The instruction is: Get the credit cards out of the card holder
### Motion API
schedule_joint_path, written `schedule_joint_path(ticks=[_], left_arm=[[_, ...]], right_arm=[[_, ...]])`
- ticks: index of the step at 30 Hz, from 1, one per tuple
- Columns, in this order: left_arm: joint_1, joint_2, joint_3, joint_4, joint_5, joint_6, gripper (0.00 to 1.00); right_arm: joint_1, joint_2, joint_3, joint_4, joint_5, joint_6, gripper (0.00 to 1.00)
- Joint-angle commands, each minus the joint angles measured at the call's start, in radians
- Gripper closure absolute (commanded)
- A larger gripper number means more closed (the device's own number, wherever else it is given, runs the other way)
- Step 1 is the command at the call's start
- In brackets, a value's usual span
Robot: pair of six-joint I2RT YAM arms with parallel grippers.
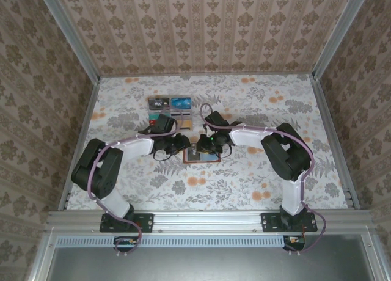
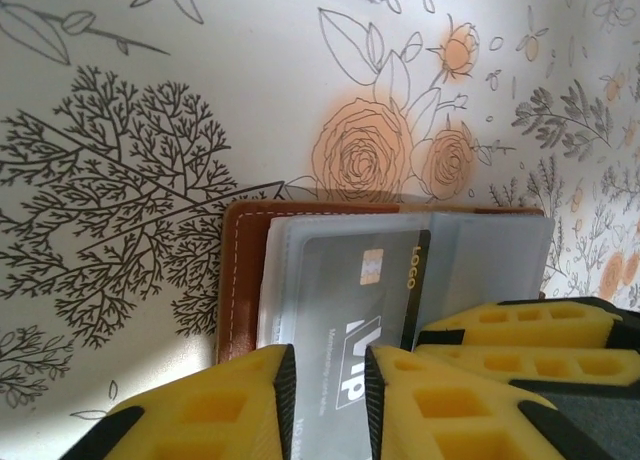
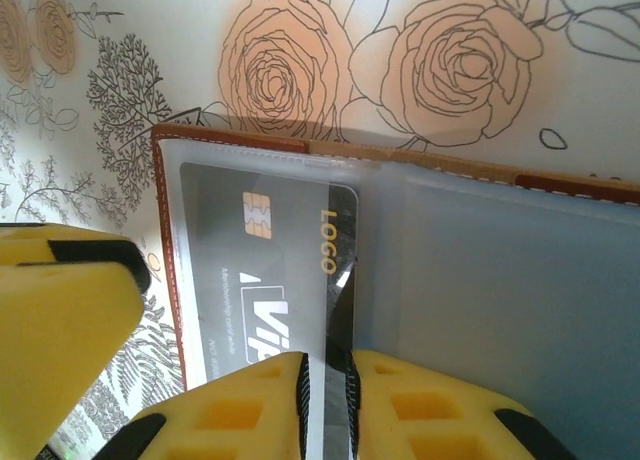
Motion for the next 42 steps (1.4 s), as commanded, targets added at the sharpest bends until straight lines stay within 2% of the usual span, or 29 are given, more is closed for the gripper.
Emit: schedule_joint_path(ticks=[1,9,24,30,36,42], left_arm=[[-0.013,0.016,0.010,0.010,-0.016,-0.040,0.76],[-0.023,0.042,0.000,-0.041,-0.045,-0.042,0.83],[-0.024,0.086,-0.028,-0.059,-0.056,-0.056,0.88],[-0.027,0.104,-0.030,-0.061,-0.048,-0.059,0.89],[-0.026,0.103,-0.031,-0.070,-0.057,-0.056,0.89],[-0.013,0.094,-0.030,-0.084,-0.060,-0.042,0.87]], right_arm=[[-0.011,0.006,-0.012,0.019,-0.027,0.007,0.78],[-0.026,0.009,-0.035,0.029,-0.034,0.011,0.79],[-0.033,0.044,-0.046,0.068,-0.109,0.011,0.81],[-0.043,0.042,-0.071,0.140,-0.171,0.028,0.82],[-0.063,0.013,-0.120,0.209,-0.184,0.051,0.88],[-0.085,-0.036,-0.178,0.265,-0.172,0.063,0.98]])
